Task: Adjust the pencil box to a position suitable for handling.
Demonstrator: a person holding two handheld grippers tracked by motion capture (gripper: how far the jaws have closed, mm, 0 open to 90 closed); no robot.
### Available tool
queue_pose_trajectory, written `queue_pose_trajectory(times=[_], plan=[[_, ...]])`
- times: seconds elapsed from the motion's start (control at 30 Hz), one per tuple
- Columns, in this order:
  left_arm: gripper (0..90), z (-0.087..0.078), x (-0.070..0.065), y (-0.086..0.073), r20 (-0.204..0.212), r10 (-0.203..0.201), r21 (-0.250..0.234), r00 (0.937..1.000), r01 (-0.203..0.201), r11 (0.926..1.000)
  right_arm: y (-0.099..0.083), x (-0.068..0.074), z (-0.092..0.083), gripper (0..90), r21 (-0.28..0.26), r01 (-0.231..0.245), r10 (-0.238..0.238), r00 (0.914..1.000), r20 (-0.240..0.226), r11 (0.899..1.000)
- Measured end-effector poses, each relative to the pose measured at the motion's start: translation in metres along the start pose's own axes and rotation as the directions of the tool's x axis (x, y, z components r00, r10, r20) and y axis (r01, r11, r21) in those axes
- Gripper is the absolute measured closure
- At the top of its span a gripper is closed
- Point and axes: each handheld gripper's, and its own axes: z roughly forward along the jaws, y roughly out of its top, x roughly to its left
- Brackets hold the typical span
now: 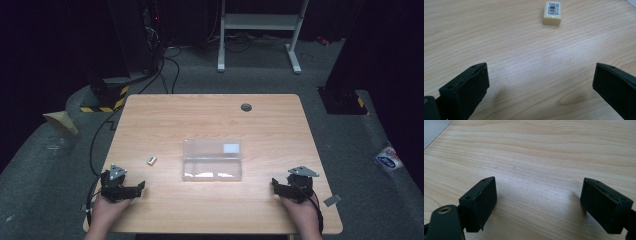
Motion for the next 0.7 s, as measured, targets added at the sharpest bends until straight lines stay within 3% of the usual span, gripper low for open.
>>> queue_pose_trajectory(times=[0.27, 0.53, 0.7], plan=[[1.4, 0.001, -0.011, 0.009, -0.027, 0.031, -0.024, 0.9992, -0.032, 0.9992, 0.000, 0.000, 0.000, 14.2, -0.003, 0.000, 0.000, 1.0000, 0.001, 1.000], [3.0, 0.002, -0.021, 0.018, 0.007, 0.031, -0.049, 0.9995, -0.031, 0.9983, 0.000, 0.000, 0.000, 14.7, -0.004, 0.001, -0.001, 1.0000, -0.004, 1.000], [4.4, 0.007, -0.027, 0.025, 0.008, 0.063, -0.056, 0.9980, -0.062, 0.9965, 0.000, 0.000, 0.000, 14.9, -0.005, 0.002, -0.002, 1.0000, -0.003, 1.000]])
